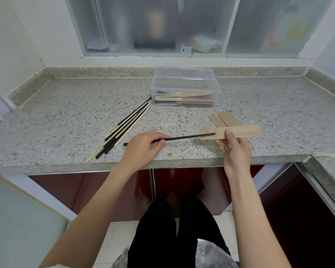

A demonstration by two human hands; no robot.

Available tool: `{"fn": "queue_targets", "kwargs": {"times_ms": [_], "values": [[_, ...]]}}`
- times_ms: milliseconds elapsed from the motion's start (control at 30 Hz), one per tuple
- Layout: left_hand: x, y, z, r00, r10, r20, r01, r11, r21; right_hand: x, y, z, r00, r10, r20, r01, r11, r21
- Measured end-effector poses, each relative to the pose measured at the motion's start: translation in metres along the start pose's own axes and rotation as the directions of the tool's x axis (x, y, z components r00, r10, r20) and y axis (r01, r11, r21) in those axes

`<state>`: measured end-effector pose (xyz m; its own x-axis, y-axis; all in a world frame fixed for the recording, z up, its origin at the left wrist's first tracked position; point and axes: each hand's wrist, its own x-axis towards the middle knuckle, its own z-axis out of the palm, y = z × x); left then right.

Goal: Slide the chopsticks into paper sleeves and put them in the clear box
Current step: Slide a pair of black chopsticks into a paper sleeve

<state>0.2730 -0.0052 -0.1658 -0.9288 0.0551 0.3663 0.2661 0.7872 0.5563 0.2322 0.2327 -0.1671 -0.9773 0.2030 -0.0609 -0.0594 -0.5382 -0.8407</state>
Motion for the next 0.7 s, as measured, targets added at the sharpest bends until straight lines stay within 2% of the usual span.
{"fn": "queue_targets", "kwargs": {"times_ms": [267, 367, 567, 700], "values": [[-0.0041, -0.0027, -0.0004, 1.0, -0.024, -0.003, 0.024, 0.999, -0.021, 0.0009, -0.0015, -0.0036, 0.998, 0.0, -0.058, 0.004, 0.998, 0.058], [-0.0021, -0.0029, 0.0019, 1.0, -0.021, -0.002, 0.021, 1.0, -0.02, 0.0005, -0.0005, -0.0021, 0.999, 0.012, -0.037, -0.009, 0.998, 0.068], [-0.0009, -0.0044, 0.0043, 1.0, -0.024, 0.0, 0.024, 0.999, -0.037, -0.0039, 0.0001, 0.0034, 0.998, 0.022, 0.055, -0.02, 0.999, -0.032], [-0.0015, -0.0065, 0.0061, 1.0, -0.029, 0.004, 0.029, 0.999, -0.045, -0.0057, 0.0016, 0.0052, 0.997, 0.05, 0.064, -0.05, 0.999, -0.006]]}}
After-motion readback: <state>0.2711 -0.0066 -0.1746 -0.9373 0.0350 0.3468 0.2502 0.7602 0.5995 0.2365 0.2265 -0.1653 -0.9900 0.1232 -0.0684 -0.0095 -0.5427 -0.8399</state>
